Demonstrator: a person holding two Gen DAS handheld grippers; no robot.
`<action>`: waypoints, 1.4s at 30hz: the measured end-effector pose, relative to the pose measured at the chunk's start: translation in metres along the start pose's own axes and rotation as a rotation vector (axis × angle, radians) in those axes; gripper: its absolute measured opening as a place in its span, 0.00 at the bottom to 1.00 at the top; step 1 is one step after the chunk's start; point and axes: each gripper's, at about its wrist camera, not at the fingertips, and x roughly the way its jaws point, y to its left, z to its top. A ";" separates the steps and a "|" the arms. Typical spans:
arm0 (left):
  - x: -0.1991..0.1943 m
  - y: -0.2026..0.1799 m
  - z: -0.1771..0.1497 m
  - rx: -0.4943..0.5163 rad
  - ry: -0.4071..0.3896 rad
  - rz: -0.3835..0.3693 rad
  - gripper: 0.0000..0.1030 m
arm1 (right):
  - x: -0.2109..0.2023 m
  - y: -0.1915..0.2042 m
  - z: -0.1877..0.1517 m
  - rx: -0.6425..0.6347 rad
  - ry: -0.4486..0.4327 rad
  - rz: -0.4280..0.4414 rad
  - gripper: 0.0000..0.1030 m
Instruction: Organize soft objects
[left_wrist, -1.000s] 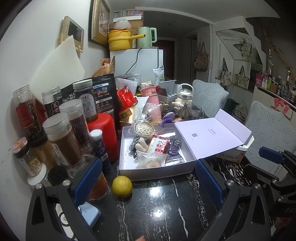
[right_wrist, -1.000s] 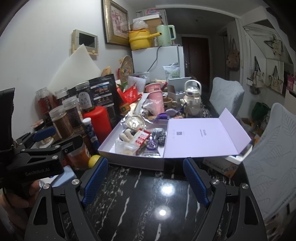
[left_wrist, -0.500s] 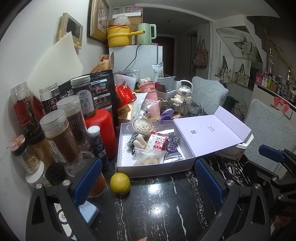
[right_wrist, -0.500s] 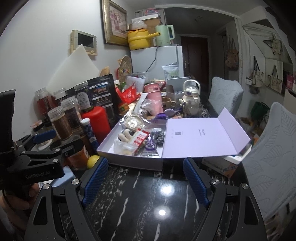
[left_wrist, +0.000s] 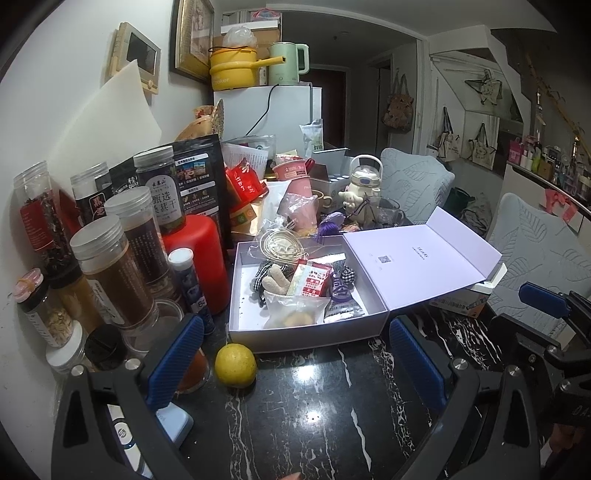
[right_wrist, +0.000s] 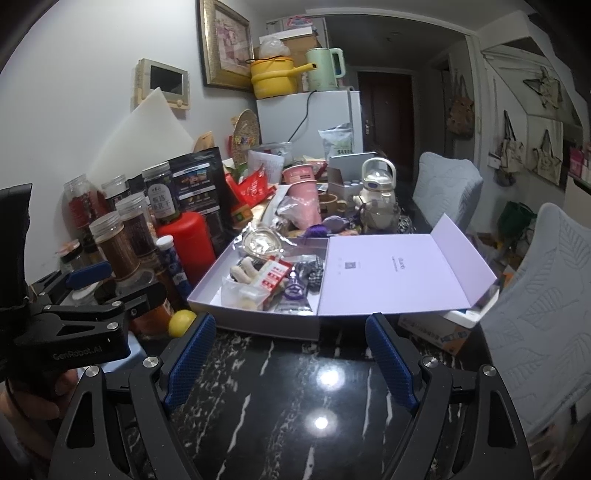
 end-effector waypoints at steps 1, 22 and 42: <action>0.001 0.000 0.000 0.001 0.003 0.000 0.99 | 0.000 0.000 0.000 0.001 -0.001 -0.001 0.82; 0.000 -0.007 -0.001 0.016 0.013 -0.008 0.99 | -0.003 -0.001 0.000 -0.005 -0.004 -0.005 0.82; -0.001 -0.017 -0.002 0.024 0.018 -0.032 0.99 | -0.005 -0.002 0.001 -0.010 -0.003 -0.003 0.82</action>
